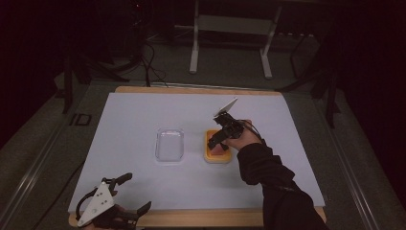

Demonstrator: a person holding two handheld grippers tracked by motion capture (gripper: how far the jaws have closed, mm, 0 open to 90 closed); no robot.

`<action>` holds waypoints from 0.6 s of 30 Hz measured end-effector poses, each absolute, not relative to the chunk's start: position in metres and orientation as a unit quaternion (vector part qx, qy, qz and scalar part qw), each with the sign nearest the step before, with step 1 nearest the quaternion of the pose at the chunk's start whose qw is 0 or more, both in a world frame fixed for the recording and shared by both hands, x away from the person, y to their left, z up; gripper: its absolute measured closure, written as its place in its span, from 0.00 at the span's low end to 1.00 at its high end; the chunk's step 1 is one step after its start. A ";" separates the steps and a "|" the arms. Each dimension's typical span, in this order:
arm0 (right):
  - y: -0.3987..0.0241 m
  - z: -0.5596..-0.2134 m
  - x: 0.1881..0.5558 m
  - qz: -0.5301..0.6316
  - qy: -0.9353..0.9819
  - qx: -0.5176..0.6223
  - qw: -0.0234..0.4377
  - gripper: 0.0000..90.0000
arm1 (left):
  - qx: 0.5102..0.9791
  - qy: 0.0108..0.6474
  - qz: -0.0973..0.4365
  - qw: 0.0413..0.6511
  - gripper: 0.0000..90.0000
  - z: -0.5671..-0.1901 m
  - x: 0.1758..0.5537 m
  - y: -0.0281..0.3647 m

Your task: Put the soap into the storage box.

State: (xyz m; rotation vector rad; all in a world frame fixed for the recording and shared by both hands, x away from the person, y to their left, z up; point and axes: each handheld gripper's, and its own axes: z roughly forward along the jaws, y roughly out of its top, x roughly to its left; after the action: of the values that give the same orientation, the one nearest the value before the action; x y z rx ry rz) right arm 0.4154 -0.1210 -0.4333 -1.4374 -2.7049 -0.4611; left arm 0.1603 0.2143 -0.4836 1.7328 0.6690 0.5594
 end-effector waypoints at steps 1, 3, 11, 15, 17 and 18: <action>-0.124 -0.433 0.413 -0.151 -0.875 -0.459 0.020 0.15 | 0.737 0.285 0.238 0.565 0.00 -0.484 0.160 0.214; -0.131 -0.433 0.411 -0.161 -0.872 -0.461 0.025 0.15 | 0.737 0.285 0.238 0.565 0.00 -0.484 0.160 0.214; -0.157 -0.441 0.397 -0.184 -0.865 -0.466 0.007 0.15 | 0.737 0.286 0.238 0.564 0.00 -0.484 0.161 0.214; -0.170 -0.444 0.390 -0.197 -0.861 -0.470 -0.007 0.15 | 0.737 0.287 0.237 0.564 0.00 -0.484 0.161 0.214; -0.175 -0.445 0.385 -0.201 -0.862 -0.465 -0.019 0.15 | 0.737 0.287 0.237 0.563 0.00 -0.484 0.161 0.214; -0.177 -0.445 0.383 -0.205 -0.862 -0.463 -0.022 0.15 | 0.738 0.287 0.237 0.563 0.00 -0.484 0.161 0.214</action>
State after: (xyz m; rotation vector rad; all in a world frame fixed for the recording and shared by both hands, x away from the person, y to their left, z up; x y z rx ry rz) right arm 0.3828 -0.1770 -0.4452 -1.4754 -2.7454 -0.6540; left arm 0.1607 0.2140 -0.4843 1.7364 0.6751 0.5588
